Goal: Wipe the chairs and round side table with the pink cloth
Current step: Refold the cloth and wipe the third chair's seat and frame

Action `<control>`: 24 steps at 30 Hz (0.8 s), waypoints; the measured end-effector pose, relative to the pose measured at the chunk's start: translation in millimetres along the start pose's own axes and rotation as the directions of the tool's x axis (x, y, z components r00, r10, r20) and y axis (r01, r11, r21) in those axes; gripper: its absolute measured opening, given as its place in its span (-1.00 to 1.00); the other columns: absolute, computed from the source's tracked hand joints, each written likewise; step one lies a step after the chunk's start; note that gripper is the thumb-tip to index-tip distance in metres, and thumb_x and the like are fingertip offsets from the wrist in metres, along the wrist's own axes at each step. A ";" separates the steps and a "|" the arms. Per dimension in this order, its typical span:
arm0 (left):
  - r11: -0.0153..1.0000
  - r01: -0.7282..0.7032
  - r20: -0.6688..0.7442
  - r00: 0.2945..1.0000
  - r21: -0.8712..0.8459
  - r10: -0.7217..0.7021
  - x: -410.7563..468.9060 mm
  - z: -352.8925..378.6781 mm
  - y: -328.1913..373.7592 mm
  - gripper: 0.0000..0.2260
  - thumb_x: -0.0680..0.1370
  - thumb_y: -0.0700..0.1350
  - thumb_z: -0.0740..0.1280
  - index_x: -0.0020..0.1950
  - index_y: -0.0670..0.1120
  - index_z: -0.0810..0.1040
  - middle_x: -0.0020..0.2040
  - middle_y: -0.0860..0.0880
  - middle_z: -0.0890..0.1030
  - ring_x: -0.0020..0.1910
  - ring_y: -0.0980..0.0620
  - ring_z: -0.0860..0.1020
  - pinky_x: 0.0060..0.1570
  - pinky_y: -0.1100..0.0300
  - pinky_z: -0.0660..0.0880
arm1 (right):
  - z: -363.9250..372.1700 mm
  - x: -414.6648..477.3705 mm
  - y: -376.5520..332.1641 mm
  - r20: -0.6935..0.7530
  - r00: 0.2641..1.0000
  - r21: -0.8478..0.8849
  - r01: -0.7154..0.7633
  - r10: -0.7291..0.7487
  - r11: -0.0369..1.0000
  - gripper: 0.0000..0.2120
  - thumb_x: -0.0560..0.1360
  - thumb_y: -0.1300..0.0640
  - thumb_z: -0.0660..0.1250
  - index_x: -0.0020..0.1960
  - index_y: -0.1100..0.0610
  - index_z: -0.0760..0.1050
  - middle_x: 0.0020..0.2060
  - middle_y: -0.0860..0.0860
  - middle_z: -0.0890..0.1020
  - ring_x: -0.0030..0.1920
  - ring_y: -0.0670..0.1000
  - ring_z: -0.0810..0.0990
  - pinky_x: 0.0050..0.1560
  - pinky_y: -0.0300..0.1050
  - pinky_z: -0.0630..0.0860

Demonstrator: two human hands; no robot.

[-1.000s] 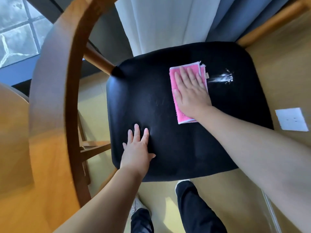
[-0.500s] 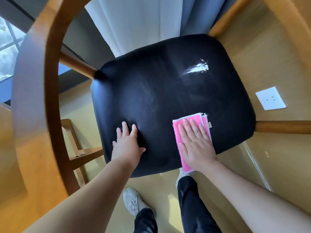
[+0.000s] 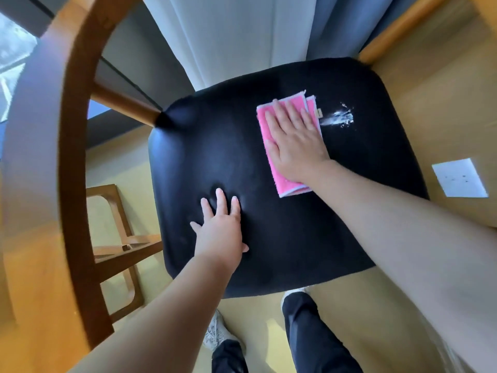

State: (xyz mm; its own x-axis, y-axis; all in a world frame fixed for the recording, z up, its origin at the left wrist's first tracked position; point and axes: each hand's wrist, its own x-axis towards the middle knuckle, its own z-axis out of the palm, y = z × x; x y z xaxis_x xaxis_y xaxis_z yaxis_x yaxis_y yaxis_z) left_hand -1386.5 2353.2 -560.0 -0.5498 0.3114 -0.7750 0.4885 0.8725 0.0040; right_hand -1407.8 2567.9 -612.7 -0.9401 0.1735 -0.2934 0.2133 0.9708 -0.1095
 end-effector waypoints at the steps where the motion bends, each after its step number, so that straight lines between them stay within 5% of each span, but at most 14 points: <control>1: 1.000 0.009 0.014 1.000 0.008 -0.009 1.1 -1.3 2.6 -0.11 0.49 0.05 0.40 0.55 -0.05 -0.19 0.53 -0.11 -0.29 0.49 -0.31 -0.18 0.33 -0.29 0.21 | -5.4 18.0 0.4 -0.014 1.000 -0.010 0.003 -0.003 1.000 -0.42 0.63 -0.09 -0.16 0.59 0.12 -0.09 0.58 0.08 -0.05 0.57 0.11 -0.09 0.54 0.09 -0.19; 13: 1.000 0.006 0.031 1.000 0.030 -0.007 3.5 2.5 3.7 -0.10 0.49 0.04 0.40 0.55 -0.06 -0.20 0.53 -0.14 -0.30 0.49 -0.34 -0.18 0.36 -0.25 0.23 | -25.2 87.4 25.1 -0.076 0.996 0.009 -0.043 0.043 0.999 -0.44 0.64 -0.07 -0.13 0.57 0.15 0.03 0.56 0.12 0.10 0.56 0.14 0.03 0.55 0.07 -0.16; 24: 0.997 -0.009 0.029 1.000 0.076 0.007 5.2 0.5 0.6 -0.10 0.49 0.11 0.39 0.55 -0.05 -0.19 0.54 -0.11 -0.28 0.50 -0.31 -0.15 0.33 -0.17 0.29 | 18.0 -80.9 32.6 0.034 0.989 0.076 -0.145 0.143 0.987 -0.38 0.60 -0.12 -0.24 0.58 0.13 -0.13 0.58 0.05 -0.06 0.57 0.03 -0.15 0.54 0.01 -0.25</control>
State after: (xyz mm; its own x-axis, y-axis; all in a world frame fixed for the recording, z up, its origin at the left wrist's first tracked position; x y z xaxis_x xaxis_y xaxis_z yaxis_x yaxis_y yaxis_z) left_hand -1388.7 2355.2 -564.4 -0.5270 0.3064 -0.7927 0.5434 0.8387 -0.0371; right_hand -1320.0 2582.5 -609.6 -0.8906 0.3045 -0.3377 0.3667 0.9201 -0.1374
